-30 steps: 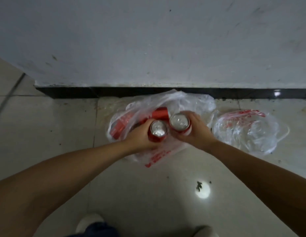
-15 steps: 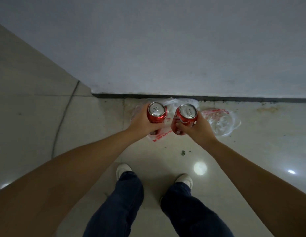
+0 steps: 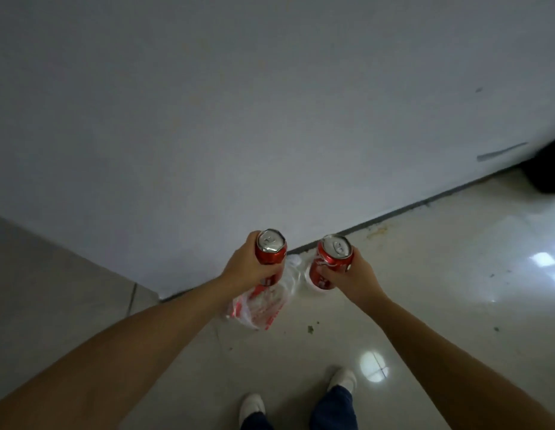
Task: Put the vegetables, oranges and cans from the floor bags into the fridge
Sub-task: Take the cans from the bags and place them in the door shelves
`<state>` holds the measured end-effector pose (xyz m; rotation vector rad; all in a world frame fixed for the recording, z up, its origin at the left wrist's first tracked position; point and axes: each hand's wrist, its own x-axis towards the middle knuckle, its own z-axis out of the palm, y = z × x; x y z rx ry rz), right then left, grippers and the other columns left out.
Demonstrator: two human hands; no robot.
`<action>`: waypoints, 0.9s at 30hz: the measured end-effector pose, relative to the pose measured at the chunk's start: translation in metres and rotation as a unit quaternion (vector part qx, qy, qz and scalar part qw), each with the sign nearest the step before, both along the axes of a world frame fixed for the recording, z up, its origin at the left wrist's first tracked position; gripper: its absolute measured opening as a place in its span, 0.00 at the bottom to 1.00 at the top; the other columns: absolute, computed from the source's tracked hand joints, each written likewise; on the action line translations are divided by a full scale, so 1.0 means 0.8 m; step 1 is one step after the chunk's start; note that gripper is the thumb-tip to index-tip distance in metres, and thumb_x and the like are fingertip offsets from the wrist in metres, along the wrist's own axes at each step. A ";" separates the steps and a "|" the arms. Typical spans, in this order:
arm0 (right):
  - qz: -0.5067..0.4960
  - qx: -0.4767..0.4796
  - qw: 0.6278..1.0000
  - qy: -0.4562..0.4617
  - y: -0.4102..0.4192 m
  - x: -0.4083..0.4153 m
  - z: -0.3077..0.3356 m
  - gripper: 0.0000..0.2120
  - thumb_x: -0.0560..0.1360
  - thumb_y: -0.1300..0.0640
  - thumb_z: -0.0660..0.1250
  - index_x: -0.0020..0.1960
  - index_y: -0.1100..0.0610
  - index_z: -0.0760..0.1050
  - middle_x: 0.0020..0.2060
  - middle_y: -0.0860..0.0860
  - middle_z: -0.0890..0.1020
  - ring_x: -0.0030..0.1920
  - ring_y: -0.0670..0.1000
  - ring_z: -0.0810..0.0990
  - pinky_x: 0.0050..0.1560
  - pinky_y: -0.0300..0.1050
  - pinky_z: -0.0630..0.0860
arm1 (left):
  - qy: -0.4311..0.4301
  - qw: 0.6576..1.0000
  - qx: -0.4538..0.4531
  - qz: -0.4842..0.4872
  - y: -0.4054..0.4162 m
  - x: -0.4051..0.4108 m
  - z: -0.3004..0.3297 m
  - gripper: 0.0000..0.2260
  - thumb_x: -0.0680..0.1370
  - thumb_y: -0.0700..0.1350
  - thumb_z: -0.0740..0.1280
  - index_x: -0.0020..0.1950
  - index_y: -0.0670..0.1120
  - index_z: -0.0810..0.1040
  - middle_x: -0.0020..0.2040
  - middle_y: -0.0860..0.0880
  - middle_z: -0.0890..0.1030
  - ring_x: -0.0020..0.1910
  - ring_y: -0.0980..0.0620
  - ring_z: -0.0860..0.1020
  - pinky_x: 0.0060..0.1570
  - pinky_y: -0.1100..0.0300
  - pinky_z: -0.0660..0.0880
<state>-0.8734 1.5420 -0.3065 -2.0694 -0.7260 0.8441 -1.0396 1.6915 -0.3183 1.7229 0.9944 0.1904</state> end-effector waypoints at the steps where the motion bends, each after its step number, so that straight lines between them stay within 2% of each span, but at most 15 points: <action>1: -0.024 0.006 1.000 0.000 -0.015 -0.002 0.017 0.24 0.67 0.57 0.76 0.59 0.53 0.70 0.46 0.45 0.77 0.49 0.46 0.76 0.52 0.39 0.72 | -0.006 1.000 0.007 -0.028 -0.003 0.008 0.021 0.29 0.67 0.45 0.77 0.62 0.55 0.66 0.54 0.56 0.76 0.53 0.56 0.75 0.51 0.63 0.69; 4: -0.086 0.026 0.996 0.002 -0.071 -0.005 0.060 0.26 0.66 0.55 0.77 0.61 0.53 0.70 0.47 0.45 0.77 0.49 0.45 0.77 0.51 0.37 0.73 | -0.021 0.994 0.019 -0.106 -0.021 0.035 0.073 0.29 0.67 0.45 0.78 0.60 0.57 0.65 0.55 0.55 0.76 0.55 0.54 0.76 0.53 0.62 0.70; 7: -0.137 0.026 0.990 -0.024 -0.137 -0.008 0.094 0.24 0.66 0.56 0.77 0.58 0.52 0.70 0.46 0.44 0.78 0.48 0.45 0.77 0.41 0.29 0.70 | -0.036 0.982 0.033 -0.184 -0.060 0.067 0.111 0.29 0.66 0.45 0.78 0.60 0.56 0.65 0.54 0.54 0.77 0.54 0.54 0.76 0.52 0.63 0.71; 12: -0.232 0.004 0.971 -0.054 -0.271 -0.022 0.130 0.26 0.65 0.56 0.77 0.60 0.53 0.72 0.48 0.45 0.80 0.50 0.46 0.78 0.49 0.38 0.72 | -0.064 0.950 0.037 -0.305 -0.168 0.115 0.143 0.29 0.66 0.41 0.77 0.59 0.56 0.66 0.50 0.58 0.77 0.51 0.57 0.76 0.45 0.70 0.70; 14: -0.285 0.009 0.957 -0.056 -0.338 -0.033 0.143 0.24 0.65 0.56 0.77 0.58 0.51 0.72 0.46 0.43 0.80 0.49 0.45 0.79 0.46 0.35 0.72 | -0.066 0.929 0.038 -0.363 -0.230 0.132 0.150 0.28 0.67 0.41 0.77 0.59 0.56 0.66 0.49 0.60 0.76 0.49 0.60 0.76 0.43 0.72 0.69; 17: -0.346 0.013 0.936 -0.065 -0.442 -0.060 0.161 0.23 0.65 0.56 0.77 0.56 0.49 0.72 0.44 0.39 0.79 0.45 0.39 0.78 0.41 0.26 0.71 | -0.061 0.895 0.050 -0.439 -0.335 0.152 0.153 0.31 0.65 0.45 0.77 0.62 0.57 0.66 0.53 0.57 0.78 0.52 0.56 0.77 0.51 0.64 0.71; 20: -0.407 0.018 0.911 -0.069 -0.552 -0.099 0.168 0.23 0.65 0.57 0.77 0.55 0.47 0.71 0.44 0.38 0.79 0.43 0.34 0.77 0.39 0.24 0.71 | -0.064 0.865 0.050 -0.495 -0.455 0.156 0.159 0.29 0.65 0.46 0.77 0.62 0.56 0.67 0.52 0.56 0.78 0.52 0.54 0.77 0.51 0.62 0.70; 22: -0.443 0.015 0.894 -0.070 -0.630 -0.134 0.169 0.22 0.64 0.58 0.77 0.55 0.48 0.72 0.45 0.40 0.81 0.44 0.35 0.78 0.40 0.24 0.72 | -0.074 0.852 0.031 -0.517 -0.541 0.145 0.165 0.27 0.66 0.44 0.77 0.59 0.56 0.68 0.51 0.56 0.78 0.51 0.55 0.76 0.50 0.63 0.69; 24: -0.478 0.012 0.876 -0.067 -0.708 -0.174 0.174 0.23 0.63 0.58 0.77 0.56 0.51 0.74 0.46 0.44 0.82 0.46 0.40 0.80 0.43 0.29 0.74 | -0.077 0.848 0.001 -0.524 -0.628 0.126 0.170 0.27 0.65 0.44 0.77 0.59 0.54 0.69 0.51 0.54 0.78 0.52 0.53 0.77 0.50 0.62 0.70; 25: -0.494 0.012 0.866 -0.069 -0.746 -0.193 0.179 0.23 0.63 0.59 0.77 0.56 0.52 0.75 0.45 0.44 0.82 0.45 0.42 0.81 0.43 0.31 0.74 | -0.078 0.846 -0.014 -0.527 -0.671 0.116 0.172 0.27 0.65 0.44 0.77 0.59 0.53 0.69 0.52 0.53 0.78 0.53 0.52 0.77 0.50 0.61 0.70; 27: -0.517 0.008 0.853 -0.074 -0.821 -0.231 0.187 0.17 0.64 0.61 0.76 0.50 0.51 0.76 0.39 0.42 0.81 0.39 0.38 0.78 0.40 0.28 0.73 | -0.077 0.840 -0.038 -0.536 -0.755 0.097 0.175 0.27 0.66 0.43 0.77 0.61 0.50 0.69 0.53 0.51 0.78 0.54 0.50 0.76 0.51 0.60 0.71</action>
